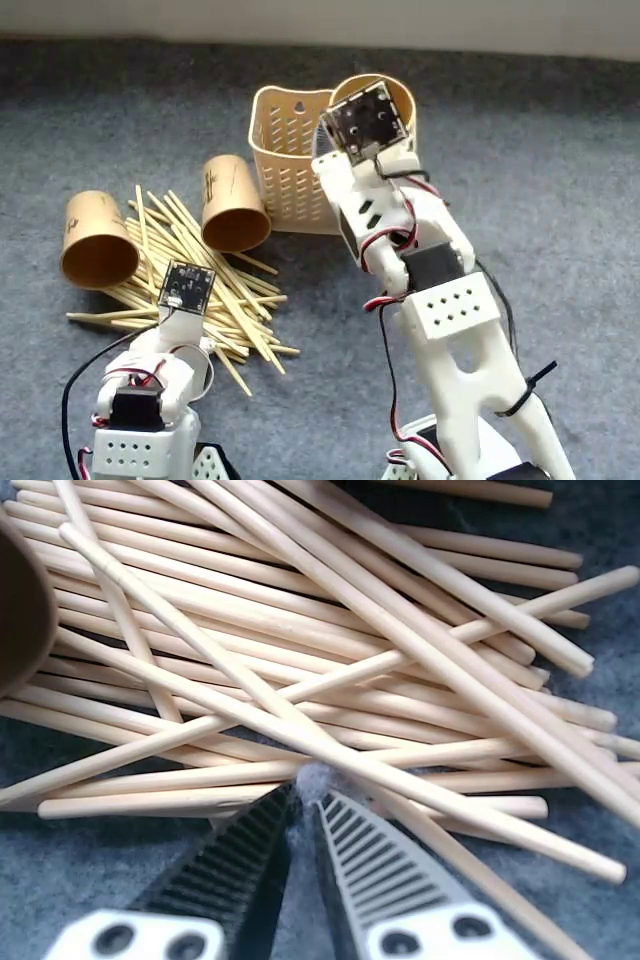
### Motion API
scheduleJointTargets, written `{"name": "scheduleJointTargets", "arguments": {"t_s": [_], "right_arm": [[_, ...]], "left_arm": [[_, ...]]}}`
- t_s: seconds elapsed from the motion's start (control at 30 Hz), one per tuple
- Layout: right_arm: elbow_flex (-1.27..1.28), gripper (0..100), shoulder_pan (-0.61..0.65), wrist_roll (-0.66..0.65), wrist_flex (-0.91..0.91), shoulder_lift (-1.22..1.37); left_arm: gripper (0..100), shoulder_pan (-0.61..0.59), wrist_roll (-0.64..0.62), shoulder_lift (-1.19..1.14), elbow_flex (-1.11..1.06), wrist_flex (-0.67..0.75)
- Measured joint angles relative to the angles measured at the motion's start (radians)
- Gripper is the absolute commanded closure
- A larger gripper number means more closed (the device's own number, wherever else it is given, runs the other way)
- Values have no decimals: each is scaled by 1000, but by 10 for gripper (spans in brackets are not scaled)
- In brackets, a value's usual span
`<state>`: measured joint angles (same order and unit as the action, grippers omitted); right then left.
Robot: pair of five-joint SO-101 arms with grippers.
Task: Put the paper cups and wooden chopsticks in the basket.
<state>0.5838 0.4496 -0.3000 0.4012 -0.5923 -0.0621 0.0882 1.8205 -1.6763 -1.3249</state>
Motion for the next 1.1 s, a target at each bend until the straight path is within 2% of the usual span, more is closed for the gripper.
{"name": "scheduleJointTargets", "arguments": {"t_s": [0.37, 0.73, 0.93, 1.03, 1.1], "right_arm": [[167, 922, -29, -2, -11, -17], [121, 920, -28, -3, -23, -3], [61, 847, 3, -3, -21, -2], [29, 848, 21, -3, -21, -2], [8, 893, 31, -3, -21, -2]], "left_arm": [[984, 0, 0, 0, 0, 0], [984, 0, 0, 0, 0, 0], [984, 0, 0, 0, 0, 0], [984, 0, 0, 0, 0, 0], [984, 0, 0, 0, 0, 0]]}}
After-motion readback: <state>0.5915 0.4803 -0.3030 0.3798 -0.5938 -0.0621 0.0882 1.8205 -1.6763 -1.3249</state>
